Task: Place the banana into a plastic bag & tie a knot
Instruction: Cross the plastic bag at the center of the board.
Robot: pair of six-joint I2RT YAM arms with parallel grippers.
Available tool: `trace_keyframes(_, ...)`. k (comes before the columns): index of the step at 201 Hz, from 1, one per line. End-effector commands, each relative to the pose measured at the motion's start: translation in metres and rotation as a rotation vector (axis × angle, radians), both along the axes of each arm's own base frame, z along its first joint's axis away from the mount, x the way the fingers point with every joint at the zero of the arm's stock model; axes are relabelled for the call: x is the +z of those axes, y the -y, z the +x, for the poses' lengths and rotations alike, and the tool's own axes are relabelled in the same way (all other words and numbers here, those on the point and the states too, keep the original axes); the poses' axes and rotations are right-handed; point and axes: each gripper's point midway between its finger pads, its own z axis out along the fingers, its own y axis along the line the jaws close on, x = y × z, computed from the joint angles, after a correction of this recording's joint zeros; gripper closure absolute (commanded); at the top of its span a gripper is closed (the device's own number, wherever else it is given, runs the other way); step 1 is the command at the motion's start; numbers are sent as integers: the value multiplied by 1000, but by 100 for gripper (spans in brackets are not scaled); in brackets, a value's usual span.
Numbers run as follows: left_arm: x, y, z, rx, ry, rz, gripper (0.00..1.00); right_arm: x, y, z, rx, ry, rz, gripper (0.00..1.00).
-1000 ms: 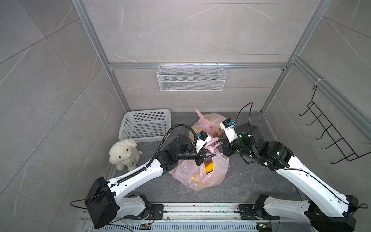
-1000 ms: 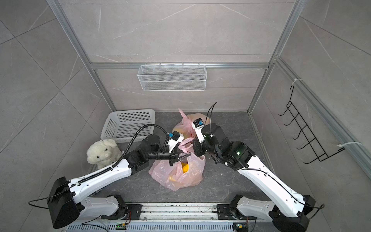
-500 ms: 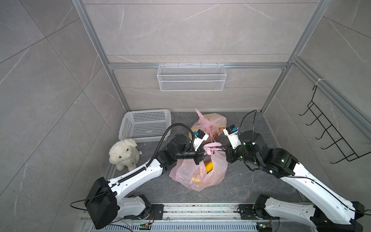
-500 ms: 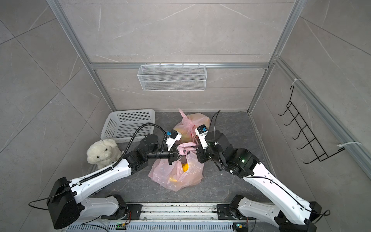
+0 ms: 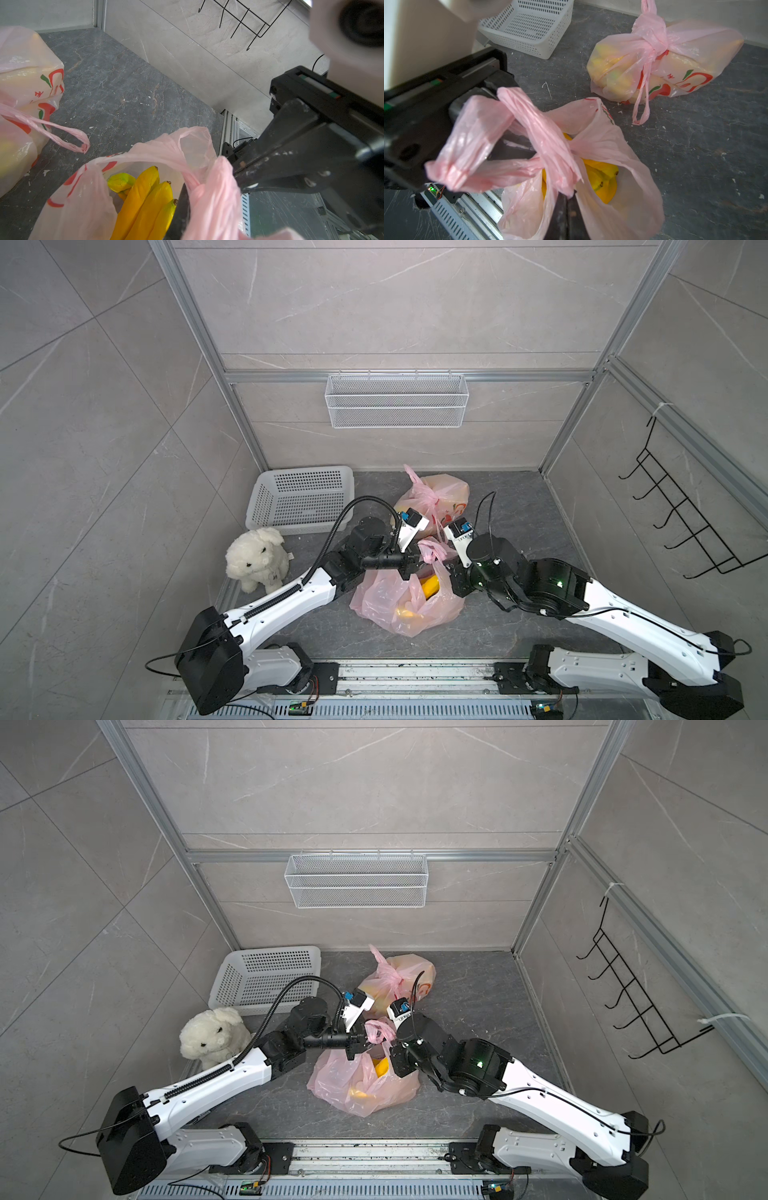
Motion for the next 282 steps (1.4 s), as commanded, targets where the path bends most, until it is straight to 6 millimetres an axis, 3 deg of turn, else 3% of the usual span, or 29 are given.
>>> trace_keyframes(1,25,-10,23,103,63,-56,100,-34,3,-14,-16,-124,-41,100)
trace_keyframes(37,24,-10,16,72,66,-58,96,-44,-14,-13,-17,-160,26,100)
trace_keyframes(87,23,-12,-8,-45,69,-68,87,-28,-2,12,-118,-52,-7,100)
trace_keyframes(121,17,-17,-18,-70,67,-54,81,-24,-3,16,-120,-33,-9,100)
trace_keyframes(202,23,-17,-13,-38,53,-79,77,-31,-3,13,-95,-40,-22,100)
trace_keyframes(239,29,-20,-1,39,57,-99,74,-32,-14,4,-35,-41,0,100)
trace_keyframes(282,26,-16,-3,14,24,-105,74,-30,-22,-2,-6,-46,54,100)
